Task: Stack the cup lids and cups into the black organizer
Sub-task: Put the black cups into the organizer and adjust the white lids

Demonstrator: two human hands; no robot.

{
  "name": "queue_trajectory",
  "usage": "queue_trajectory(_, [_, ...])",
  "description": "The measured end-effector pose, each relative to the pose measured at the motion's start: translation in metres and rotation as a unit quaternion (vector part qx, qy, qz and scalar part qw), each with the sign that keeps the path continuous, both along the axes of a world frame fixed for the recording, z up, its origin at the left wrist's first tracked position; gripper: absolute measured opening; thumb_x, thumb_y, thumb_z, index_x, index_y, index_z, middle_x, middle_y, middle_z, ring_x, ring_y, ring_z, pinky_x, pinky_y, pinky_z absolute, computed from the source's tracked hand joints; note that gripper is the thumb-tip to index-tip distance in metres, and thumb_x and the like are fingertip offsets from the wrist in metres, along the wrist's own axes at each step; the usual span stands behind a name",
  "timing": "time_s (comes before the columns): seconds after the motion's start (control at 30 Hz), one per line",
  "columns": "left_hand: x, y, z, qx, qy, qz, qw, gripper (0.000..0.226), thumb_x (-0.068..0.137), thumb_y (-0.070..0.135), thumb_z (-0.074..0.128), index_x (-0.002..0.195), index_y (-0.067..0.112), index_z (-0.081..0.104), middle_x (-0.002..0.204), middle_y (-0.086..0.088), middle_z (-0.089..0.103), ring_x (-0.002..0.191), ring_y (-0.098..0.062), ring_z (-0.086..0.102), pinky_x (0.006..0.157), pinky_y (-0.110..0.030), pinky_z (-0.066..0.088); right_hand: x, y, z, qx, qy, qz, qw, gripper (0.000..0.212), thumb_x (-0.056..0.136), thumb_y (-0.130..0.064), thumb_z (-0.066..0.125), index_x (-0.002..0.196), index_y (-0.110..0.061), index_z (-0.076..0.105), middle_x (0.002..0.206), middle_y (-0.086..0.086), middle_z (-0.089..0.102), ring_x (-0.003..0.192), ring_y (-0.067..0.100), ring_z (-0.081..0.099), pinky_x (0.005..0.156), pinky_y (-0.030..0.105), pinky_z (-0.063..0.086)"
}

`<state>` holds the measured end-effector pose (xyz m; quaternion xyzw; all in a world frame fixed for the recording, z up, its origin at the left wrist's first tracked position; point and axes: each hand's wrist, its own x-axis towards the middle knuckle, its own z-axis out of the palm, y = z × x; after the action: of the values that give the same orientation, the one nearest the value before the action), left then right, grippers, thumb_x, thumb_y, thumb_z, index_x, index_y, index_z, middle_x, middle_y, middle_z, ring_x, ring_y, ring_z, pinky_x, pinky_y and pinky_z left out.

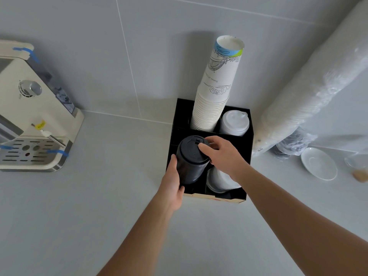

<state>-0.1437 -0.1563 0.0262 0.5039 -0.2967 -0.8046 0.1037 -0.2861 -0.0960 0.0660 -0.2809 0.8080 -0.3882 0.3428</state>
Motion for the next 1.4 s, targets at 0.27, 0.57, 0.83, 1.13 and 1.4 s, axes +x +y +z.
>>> queue_trajectory(0.27, [-0.019, 0.007, -0.001, -0.001, -0.045, 0.003, 0.999, 0.042, 0.084, 0.076, 0.036, 0.088, 0.040, 0.058, 0.116, 0.008, 0.060, 0.122, -0.016, 0.051, 0.115, -0.038, 0.029, -0.002, 0.008, 0.001, -0.004, -0.016, -0.006, 1.000, 0.031, 0.083, -0.040, 0.065, 0.114, -0.036, 0.070, 0.100, -0.004, 0.076, 0.094, 0.013, 0.069, 0.094, 0.045, 0.057])
queue_trajectory(0.57, [-0.025, 0.013, 0.004, 0.002, 0.006, 0.069, 0.998, 0.039, 0.093, 0.063, 0.037, 0.107, 0.034, 0.059, 0.119, 0.009, 0.060, 0.108, -0.010, 0.053, 0.102, -0.028, 0.035, 0.004, 0.009, 0.001, 0.002, -0.011, -0.019, 1.000, 0.051, 0.069, -0.054, 0.066, 0.118, -0.042, 0.063, 0.111, -0.011, 0.074, 0.104, 0.011, 0.069, 0.101, 0.042, 0.053])
queue_trajectory(0.83, [-0.017, 0.013, 0.015, -0.011, -0.032, 0.071, 0.997, 0.059, 0.093, 0.063, 0.038, 0.137, 0.025, 0.049, 0.144, 0.001, 0.051, 0.135, -0.020, 0.044, 0.114, -0.035, 0.031, 0.010, 0.011, 0.006, -0.002, -0.010, -0.020, 1.000, 0.047, 0.081, -0.045, 0.065, 0.127, -0.036, 0.059, 0.116, -0.009, 0.072, 0.108, 0.012, 0.068, 0.104, 0.042, 0.052])
queue_trajectory(1.13, [0.002, 0.018, 0.019, 0.004, -0.027, 0.084, 0.996, 0.068, 0.094, 0.052, 0.049, 0.148, 0.012, 0.035, 0.154, -0.009, 0.037, 0.141, -0.024, 0.036, 0.116, -0.039, 0.032, 0.017, 0.016, 0.017, 0.000, -0.001, -0.012, 1.000, 0.065, 0.079, -0.052, 0.062, 0.140, -0.031, 0.054, 0.123, -0.007, 0.069, 0.112, 0.013, 0.066, 0.106, 0.042, 0.050])
queue_trajectory(1.4, [0.020, 0.036, 0.020, -0.001, -0.003, 0.091, 0.996, 0.062, 0.098, 0.041, 0.050, 0.146, 0.005, 0.038, 0.146, -0.016, 0.045, 0.130, -0.027, 0.049, 0.107, -0.039, 0.041, 0.010, 0.034, 0.036, 0.000, 0.006, -0.030, 1.000, 0.057, 0.094, -0.037, 0.061, 0.148, -0.023, 0.048, 0.146, -0.003, 0.057, 0.126, 0.013, 0.057, 0.113, 0.034, 0.040])
